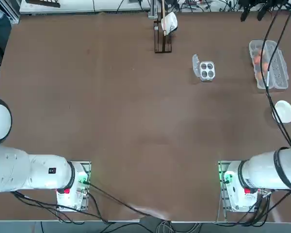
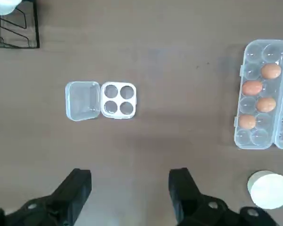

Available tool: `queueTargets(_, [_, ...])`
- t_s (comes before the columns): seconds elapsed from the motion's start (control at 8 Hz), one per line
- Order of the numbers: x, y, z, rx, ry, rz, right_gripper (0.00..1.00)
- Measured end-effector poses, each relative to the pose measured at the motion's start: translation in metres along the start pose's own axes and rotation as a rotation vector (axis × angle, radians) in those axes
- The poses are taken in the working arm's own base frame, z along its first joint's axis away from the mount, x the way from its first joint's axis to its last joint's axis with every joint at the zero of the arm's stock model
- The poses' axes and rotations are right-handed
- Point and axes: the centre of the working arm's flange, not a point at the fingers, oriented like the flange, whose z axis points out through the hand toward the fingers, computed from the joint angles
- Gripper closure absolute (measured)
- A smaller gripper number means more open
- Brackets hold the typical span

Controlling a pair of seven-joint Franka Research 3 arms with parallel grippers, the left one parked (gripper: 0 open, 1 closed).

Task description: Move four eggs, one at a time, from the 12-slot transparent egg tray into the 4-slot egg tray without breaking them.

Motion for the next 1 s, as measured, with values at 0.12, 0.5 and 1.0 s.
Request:
queueTargets(0.12, [-0.002,0.006,0.002,-0.047,-0.021,-0.1,0.0])
queueTargets(0.5, [0.004,0.06,0.03,-0.067,-0.098,-0.383,0.0])
queueTargets(1.0, [0.016,0.131,0.114,-0.093,-0.1,-0.785,0.0])
